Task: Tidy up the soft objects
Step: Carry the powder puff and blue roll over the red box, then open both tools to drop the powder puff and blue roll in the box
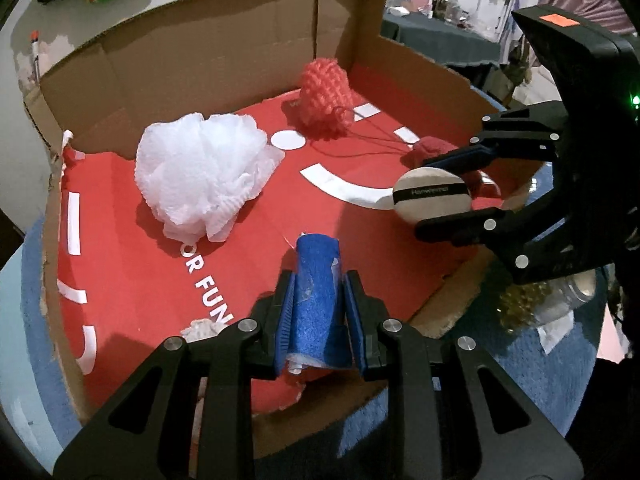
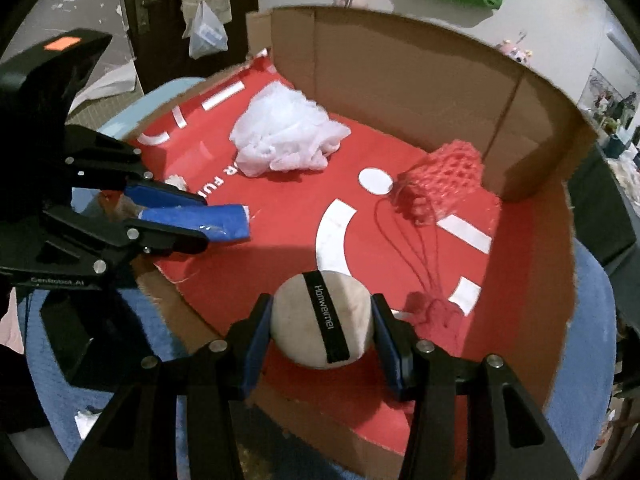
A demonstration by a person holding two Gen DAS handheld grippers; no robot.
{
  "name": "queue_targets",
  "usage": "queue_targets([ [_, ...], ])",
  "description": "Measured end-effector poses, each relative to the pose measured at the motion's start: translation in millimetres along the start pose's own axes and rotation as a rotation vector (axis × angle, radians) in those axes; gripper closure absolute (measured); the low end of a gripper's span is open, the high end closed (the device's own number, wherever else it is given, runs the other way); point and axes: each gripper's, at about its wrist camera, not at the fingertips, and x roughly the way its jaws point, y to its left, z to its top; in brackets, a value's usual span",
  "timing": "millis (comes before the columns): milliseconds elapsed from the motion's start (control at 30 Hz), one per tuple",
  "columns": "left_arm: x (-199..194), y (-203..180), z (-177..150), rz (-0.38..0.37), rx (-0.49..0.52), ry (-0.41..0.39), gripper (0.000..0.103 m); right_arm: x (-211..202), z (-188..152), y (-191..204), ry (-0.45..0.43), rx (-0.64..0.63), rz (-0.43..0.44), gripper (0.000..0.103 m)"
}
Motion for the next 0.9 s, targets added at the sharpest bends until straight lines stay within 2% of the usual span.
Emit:
queue_targets([
  [333,15,0,6,0.001,-0.013,0.024,0.08,22,5,-11,0.04,0.037,0.032,0.052],
  [900,16,0,7,0.01,-0.009,0.019,0.079,25,3,-13,0.049,0.019,0.014,0.046],
])
